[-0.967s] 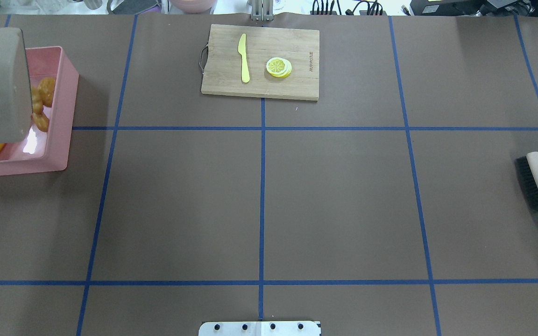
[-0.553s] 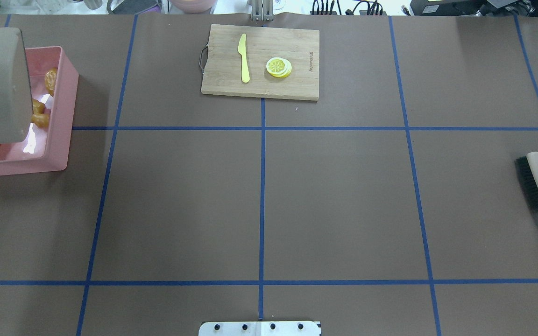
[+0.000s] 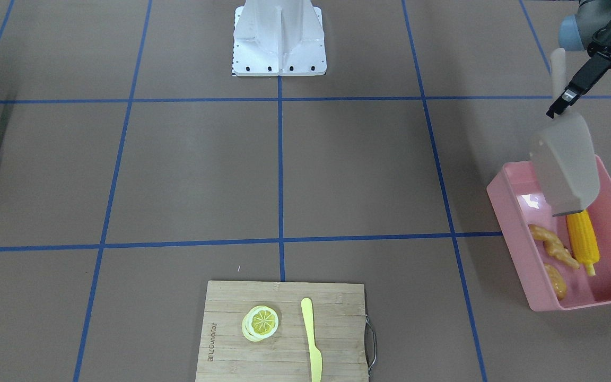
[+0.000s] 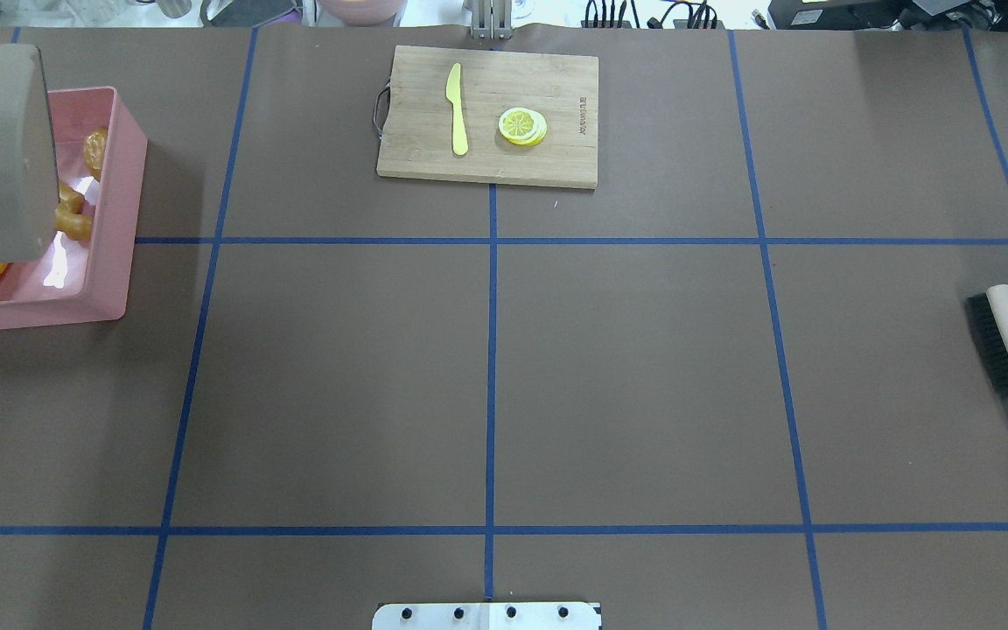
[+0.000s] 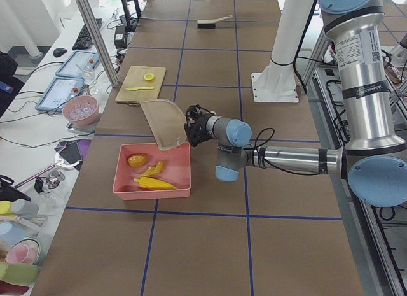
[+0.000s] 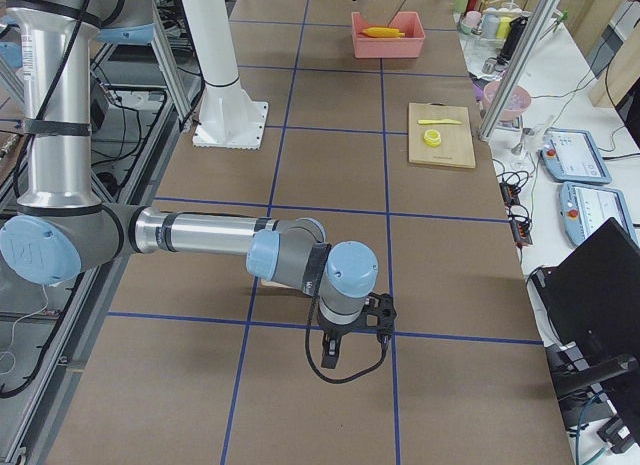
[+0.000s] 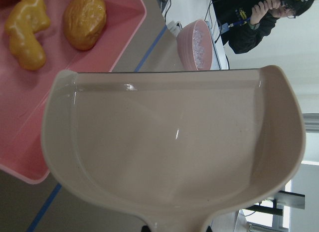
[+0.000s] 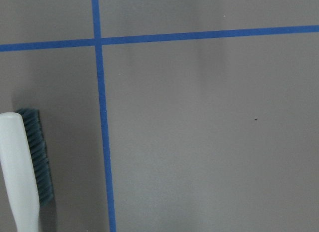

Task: Sweep and dump trash into bin
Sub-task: 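Tilt the dustpan over the pink bin with the left gripper to dump items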

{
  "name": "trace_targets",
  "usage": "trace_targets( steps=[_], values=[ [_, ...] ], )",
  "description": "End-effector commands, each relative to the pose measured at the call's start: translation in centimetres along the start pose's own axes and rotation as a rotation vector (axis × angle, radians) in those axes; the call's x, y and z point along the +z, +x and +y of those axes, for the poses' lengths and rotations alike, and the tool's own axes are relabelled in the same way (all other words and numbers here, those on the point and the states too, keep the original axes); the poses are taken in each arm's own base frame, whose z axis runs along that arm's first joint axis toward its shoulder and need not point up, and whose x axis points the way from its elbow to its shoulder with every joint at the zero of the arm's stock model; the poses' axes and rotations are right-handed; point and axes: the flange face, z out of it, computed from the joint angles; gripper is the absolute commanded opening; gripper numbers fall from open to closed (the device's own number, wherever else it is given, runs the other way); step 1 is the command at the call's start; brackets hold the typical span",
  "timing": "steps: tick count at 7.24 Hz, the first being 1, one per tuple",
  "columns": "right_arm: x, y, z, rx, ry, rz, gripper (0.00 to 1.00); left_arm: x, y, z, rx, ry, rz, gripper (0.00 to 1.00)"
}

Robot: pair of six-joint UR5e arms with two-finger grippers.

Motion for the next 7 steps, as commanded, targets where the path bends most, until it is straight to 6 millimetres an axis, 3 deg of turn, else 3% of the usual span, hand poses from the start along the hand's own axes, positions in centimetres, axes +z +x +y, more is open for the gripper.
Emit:
trace_targets(
  steps=[1,3,5,7],
  values=[
    [0.1,0.3,0.3,0.004,-0.003,0.027,1.0,-0.2,-0.6,0.1,0.422,-0.011,-0.012,0.0],
    [0.3,0.5,0.4,0.007,-0.007,0.024,1.0,-0.3,-1.5,0.0,0.722,-0.016,-0.035,0.0],
    [0.8,0.9,0.3,0.005,-0.008,0.029,1.0,0.1,-1.4,-0.4,1.289,-0.024,-0.063,0.0],
    [1.6,1.5,-0.4,-0.036,0.055,0.015,1.0,1.0,-0.1,-0.4,1.543,-0.057,-0.095,0.0]
  ],
)
